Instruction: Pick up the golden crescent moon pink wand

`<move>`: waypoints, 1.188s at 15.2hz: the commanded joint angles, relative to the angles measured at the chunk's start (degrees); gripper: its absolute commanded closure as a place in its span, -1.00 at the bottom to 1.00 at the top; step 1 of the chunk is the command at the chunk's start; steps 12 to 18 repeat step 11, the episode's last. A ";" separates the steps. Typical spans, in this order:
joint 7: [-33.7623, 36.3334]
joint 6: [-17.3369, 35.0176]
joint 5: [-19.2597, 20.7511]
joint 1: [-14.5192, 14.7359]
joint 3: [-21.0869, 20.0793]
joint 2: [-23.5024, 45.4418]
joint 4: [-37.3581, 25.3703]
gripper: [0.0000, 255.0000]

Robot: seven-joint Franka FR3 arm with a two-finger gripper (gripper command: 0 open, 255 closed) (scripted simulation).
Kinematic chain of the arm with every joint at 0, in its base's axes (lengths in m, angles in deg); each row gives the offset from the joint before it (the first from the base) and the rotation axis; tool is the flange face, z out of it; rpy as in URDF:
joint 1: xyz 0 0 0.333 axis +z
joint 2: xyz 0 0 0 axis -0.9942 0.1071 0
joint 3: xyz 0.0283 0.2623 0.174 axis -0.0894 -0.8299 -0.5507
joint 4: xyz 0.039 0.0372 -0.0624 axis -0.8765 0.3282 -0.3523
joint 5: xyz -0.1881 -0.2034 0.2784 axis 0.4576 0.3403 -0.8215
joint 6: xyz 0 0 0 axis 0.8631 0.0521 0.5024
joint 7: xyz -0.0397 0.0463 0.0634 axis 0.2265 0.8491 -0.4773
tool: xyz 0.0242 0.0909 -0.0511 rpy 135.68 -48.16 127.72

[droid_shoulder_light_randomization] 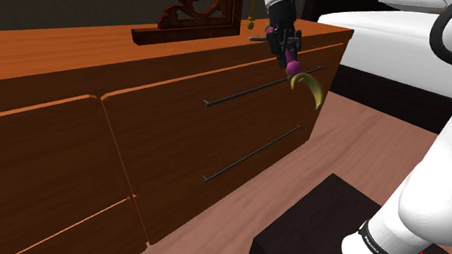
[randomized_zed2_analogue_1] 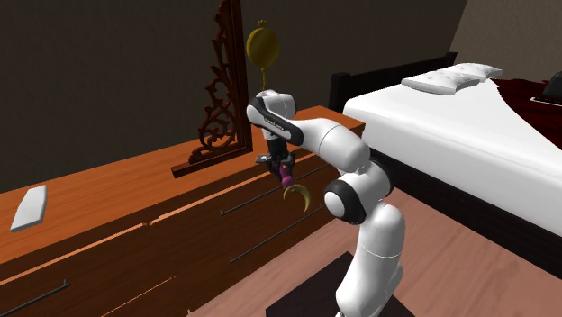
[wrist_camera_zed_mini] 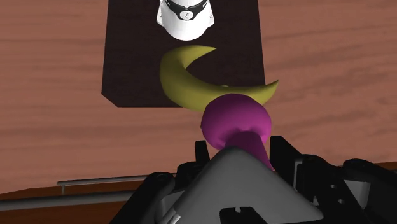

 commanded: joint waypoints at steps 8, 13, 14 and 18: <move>0.31 -8.27 0.02 -0.28 0.17 6.65 -11.64 1.00; 0.37 -9.52 -0.04 -0.30 0.18 7.33 -13.56 1.00; 0.37 -9.52 -0.04 -0.30 0.18 7.33 -13.56 1.00; 0.37 -9.52 -0.04 -0.30 0.18 7.33 -13.56 1.00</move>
